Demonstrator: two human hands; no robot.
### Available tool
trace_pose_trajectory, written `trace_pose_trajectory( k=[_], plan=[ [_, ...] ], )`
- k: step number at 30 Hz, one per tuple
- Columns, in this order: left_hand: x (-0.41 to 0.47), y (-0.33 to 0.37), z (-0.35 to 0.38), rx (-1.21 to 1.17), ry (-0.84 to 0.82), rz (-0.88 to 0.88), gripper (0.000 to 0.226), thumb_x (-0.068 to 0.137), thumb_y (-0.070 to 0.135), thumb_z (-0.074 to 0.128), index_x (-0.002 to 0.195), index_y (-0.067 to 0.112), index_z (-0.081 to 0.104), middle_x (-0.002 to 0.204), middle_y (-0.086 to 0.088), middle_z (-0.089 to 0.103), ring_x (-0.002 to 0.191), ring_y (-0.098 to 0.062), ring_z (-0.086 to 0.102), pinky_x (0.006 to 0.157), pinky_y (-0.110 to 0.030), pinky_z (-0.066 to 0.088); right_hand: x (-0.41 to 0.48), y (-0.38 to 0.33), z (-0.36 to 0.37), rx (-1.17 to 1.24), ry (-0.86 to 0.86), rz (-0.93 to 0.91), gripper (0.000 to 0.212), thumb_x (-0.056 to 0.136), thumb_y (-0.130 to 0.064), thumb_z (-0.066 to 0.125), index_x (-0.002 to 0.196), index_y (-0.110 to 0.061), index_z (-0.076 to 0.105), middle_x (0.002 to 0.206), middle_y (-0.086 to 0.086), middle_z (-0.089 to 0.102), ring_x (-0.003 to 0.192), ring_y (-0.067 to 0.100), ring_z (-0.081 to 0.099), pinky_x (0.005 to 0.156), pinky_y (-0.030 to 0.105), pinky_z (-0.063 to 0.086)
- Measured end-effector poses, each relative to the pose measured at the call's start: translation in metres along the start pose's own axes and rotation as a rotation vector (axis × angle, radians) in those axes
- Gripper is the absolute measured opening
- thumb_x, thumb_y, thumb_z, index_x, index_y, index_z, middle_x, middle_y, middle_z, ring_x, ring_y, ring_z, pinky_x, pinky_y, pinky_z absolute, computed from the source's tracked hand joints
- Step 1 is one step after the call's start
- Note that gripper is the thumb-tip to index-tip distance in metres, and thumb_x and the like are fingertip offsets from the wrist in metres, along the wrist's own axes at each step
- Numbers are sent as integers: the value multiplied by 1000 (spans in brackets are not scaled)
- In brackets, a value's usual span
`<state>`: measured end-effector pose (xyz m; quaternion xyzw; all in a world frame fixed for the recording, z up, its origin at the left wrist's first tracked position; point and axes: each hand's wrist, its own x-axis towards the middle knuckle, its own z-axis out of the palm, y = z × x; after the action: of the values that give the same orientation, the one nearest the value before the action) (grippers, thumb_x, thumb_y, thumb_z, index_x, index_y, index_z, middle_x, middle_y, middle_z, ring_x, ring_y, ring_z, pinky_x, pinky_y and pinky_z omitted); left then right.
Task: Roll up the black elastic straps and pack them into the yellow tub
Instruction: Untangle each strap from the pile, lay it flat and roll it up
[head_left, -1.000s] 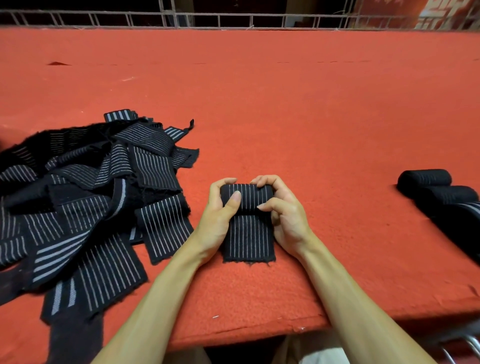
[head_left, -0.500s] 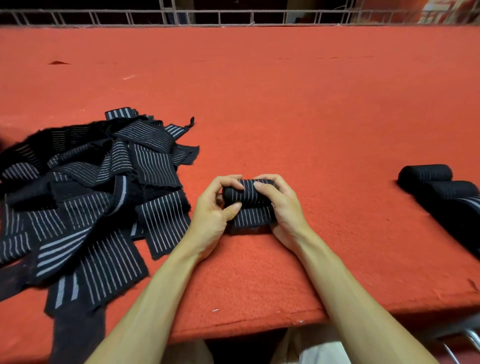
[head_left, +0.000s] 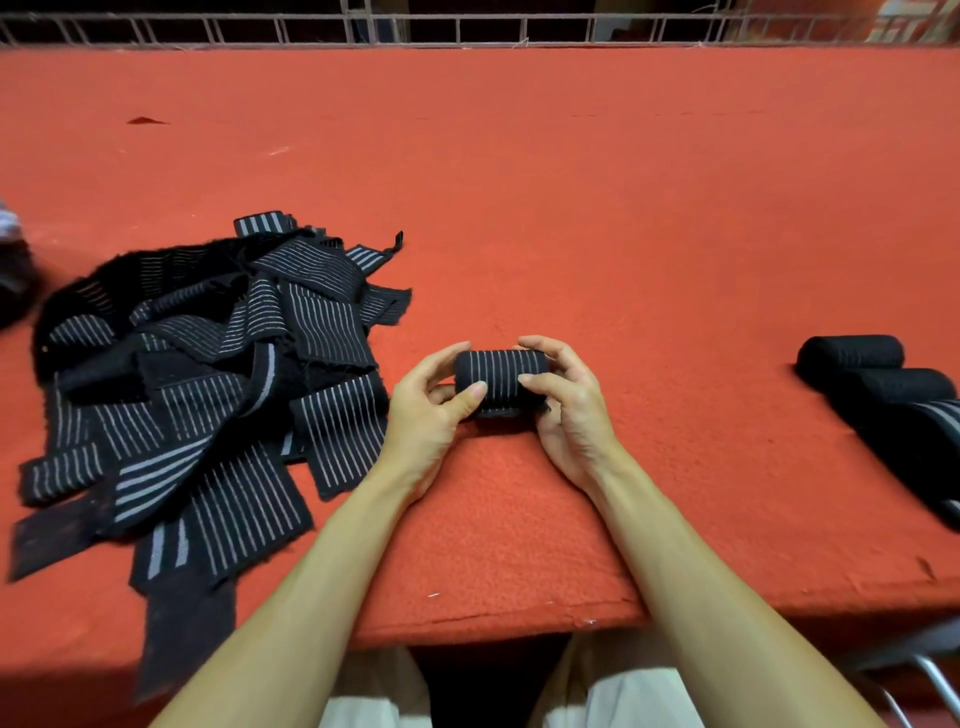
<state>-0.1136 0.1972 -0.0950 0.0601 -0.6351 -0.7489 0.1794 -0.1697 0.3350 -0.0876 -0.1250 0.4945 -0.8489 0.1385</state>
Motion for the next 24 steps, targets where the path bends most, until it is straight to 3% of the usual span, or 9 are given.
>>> trace_pose_trajectory(
  k=[2,5,10,16,20,24],
  plan=[
    [-1,3,2,33,55,-29,43,82,-3,70,117,20,62,116,-5,66,92,-11,67,75,-26,54,3,2,3,-27,89,23,38,78,9,57,111,-8,61,98,6,60,91,16,57,78,26,48],
    [-3,9,5,14,104,-113,42,79,-5,71,113,20,66,113,-9,68,94,-18,66,70,-26,52,3,1,3,-204,155,49,39,82,13,56,112,-10,62,100,5,62,98,20,56,89,37,47],
    [5,28,30,125,32,-179,42,77,-5,74,113,15,68,99,-2,71,90,-18,69,79,-32,59,10,-51,-30,-640,9,155,34,83,3,68,111,-15,62,105,11,63,91,21,61,87,40,53],
    [45,44,110,267,-121,-63,36,76,-4,76,103,18,67,102,-10,68,86,-19,67,71,-32,61,33,-144,-84,-952,-32,123,34,81,-3,73,112,-12,63,99,9,66,84,20,62,84,38,54],
    [78,28,176,288,-152,-67,36,75,-5,77,99,19,67,102,-13,69,92,-23,66,78,-40,59,54,-187,-140,-1235,118,86,29,81,-12,73,109,-16,68,103,4,71,94,15,64,84,24,48],
    [101,9,240,92,-100,-186,31,80,-9,69,101,13,63,87,-5,64,77,-19,65,69,-28,60,73,-213,-195,-1240,418,-9,19,84,-11,67,102,-19,69,95,0,69,95,15,63,74,17,41]
  ],
)
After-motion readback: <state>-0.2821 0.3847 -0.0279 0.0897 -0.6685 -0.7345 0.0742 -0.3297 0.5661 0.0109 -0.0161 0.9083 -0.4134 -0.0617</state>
